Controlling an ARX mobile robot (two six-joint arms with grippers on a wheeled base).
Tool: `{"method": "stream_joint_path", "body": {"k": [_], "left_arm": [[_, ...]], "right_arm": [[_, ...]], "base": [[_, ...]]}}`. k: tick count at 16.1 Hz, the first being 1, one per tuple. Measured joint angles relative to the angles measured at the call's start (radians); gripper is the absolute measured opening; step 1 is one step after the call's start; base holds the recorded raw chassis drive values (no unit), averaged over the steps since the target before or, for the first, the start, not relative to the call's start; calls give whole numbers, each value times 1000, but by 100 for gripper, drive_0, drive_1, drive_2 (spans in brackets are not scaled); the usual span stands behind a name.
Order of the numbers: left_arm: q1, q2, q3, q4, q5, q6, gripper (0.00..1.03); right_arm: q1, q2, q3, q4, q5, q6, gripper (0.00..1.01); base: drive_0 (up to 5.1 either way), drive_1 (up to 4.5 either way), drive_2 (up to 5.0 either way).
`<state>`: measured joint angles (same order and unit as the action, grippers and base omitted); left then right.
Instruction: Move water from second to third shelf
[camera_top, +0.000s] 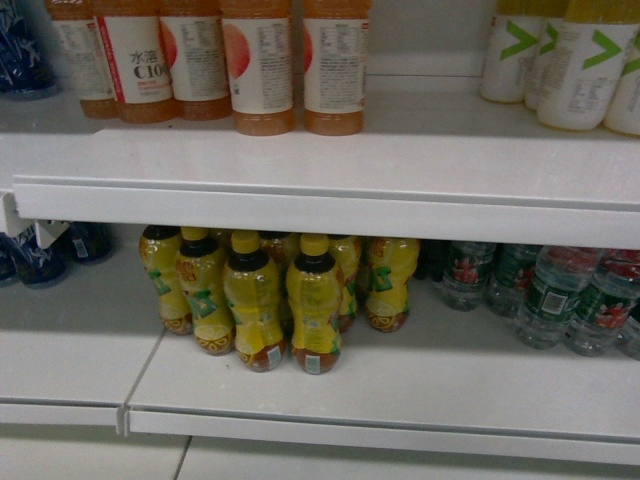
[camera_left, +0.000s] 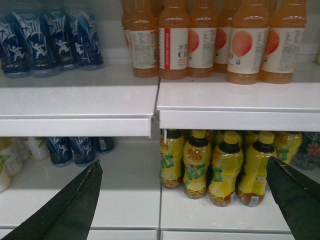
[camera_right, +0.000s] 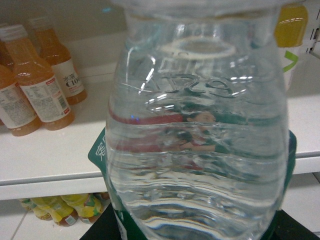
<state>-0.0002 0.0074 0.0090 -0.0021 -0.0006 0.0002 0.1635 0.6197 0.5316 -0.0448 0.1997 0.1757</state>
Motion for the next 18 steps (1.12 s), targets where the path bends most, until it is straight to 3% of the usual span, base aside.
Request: {"method": "stream_joint_path", "body": {"k": [18], "left_arm": [[0,0,0,-2,0,0,98]], "right_arm": [[0,1,0,-2,-1,0,40]], "base": [[-452,219,219]]}}
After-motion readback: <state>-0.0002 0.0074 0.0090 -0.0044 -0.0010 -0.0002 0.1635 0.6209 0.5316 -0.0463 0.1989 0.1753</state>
